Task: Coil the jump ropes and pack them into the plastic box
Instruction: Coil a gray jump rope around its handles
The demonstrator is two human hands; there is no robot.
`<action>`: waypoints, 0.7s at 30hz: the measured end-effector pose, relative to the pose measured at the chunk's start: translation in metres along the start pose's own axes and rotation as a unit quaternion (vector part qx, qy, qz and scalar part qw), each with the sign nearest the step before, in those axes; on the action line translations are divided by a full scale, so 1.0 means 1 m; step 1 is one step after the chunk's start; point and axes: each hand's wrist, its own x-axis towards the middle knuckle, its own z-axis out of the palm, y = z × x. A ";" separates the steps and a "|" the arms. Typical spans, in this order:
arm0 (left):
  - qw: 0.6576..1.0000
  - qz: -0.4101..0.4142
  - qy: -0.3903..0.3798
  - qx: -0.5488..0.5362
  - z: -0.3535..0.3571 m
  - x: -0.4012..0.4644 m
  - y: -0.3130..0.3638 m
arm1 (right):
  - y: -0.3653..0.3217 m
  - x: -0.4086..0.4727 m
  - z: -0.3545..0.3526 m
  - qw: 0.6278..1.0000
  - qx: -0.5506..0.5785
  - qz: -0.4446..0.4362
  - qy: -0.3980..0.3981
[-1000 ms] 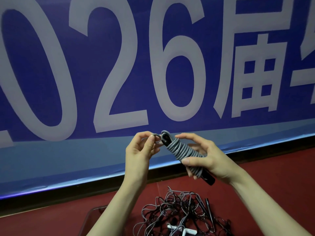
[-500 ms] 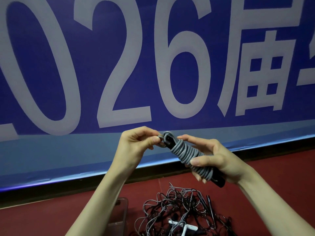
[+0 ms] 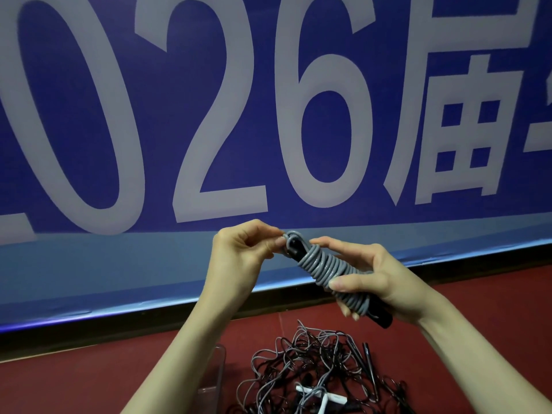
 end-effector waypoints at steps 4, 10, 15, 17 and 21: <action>0.997 0.014 0.052 0.055 0.007 -0.004 -0.003 | 0.003 0.003 0.006 0.999 -0.021 -0.010 0.040; 0.997 -0.016 0.042 0.069 0.006 -0.007 -0.004 | 0.004 0.004 0.013 0.996 -0.045 -0.008 0.077; 0.996 -0.039 0.039 0.065 0.011 -0.009 -0.010 | 0.009 0.005 0.017 0.992 -0.071 0.007 0.107; 0.995 -0.039 0.070 0.060 0.013 -0.008 -0.012 | 0.011 0.006 0.021 0.991 -0.076 0.002 0.113; 0.991 -0.018 0.121 0.052 0.020 -0.008 -0.014 | 0.011 0.011 0.024 0.987 -0.094 -0.006 0.130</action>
